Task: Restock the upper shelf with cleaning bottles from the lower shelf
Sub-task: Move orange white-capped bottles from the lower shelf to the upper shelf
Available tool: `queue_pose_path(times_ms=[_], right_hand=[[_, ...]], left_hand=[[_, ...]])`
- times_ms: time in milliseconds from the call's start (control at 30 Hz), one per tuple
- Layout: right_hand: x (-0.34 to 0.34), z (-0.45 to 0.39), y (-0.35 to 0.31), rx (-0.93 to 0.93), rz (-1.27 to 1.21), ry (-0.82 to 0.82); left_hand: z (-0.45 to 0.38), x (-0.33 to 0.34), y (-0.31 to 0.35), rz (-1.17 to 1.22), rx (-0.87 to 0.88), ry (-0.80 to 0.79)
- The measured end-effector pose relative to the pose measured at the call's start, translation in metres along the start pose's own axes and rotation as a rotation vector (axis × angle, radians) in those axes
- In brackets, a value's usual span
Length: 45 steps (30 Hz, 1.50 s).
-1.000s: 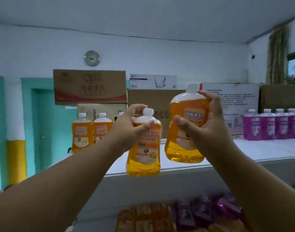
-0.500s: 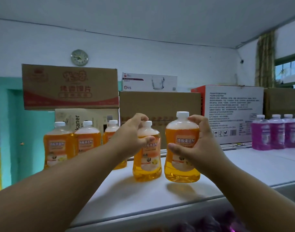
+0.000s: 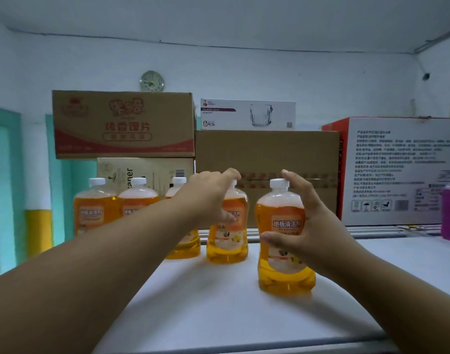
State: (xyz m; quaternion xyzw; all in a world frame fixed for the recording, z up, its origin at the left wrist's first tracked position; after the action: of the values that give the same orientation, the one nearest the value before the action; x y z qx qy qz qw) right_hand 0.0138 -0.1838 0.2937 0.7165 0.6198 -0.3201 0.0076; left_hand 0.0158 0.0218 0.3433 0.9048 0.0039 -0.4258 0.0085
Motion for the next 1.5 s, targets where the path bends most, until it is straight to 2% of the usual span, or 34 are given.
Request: queue_pose_path(times_ms=[133,333,500,700,833,867,1000,1067,1233,1500], right_hand=[[-0.002,-0.004,0.012,0.034,-0.013,-0.005],[0.001,-0.012,0.027,0.037,0.103,-0.036],[-0.003,-0.020,0.034,0.088,0.195,-0.164],[0.008,-0.038,0.035,0.117,0.343,-0.153],[0.020,-0.056,0.051,0.151,0.397,-0.156],[0.023,-0.060,0.055,0.158,0.398,-0.154],[0.032,-0.071,0.068,0.162,0.385,-0.137],[0.036,-0.074,0.072,0.156,0.358,-0.132],[0.041,-0.077,0.079,0.139,0.323,-0.120],[0.037,-0.076,0.083,0.110,0.287,-0.103]], left_hand=[[-0.009,0.008,-0.009,-0.037,-0.042,-0.005],[-0.017,0.014,-0.020,-0.037,-0.055,-0.031],[-0.018,0.018,-0.022,-0.034,-0.040,-0.021],[-0.003,0.012,-0.017,-0.270,-0.046,0.046],[0.035,-0.003,0.001,-0.109,-0.023,0.179],[0.047,-0.002,0.007,-0.043,-0.012,0.132],[0.094,0.024,0.023,0.048,-0.013,-0.225],[0.110,0.035,0.022,0.079,-0.039,-0.306],[0.121,0.044,0.017,0.094,-0.125,-0.362],[0.124,0.041,0.023,0.062,-0.142,-0.376]])
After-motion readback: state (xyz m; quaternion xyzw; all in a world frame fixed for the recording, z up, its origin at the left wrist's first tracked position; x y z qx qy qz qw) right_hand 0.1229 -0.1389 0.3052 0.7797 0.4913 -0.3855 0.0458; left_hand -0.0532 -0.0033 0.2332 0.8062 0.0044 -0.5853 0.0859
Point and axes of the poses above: each hand's wrist, its own z-axis away from the middle knuckle, its own x-axis out of the palm, y = z × x, the point moved 4 cm from there along -z, towards the middle knuckle, and after that the axes turned 9 degrees about -x, right-handed, at the moved point
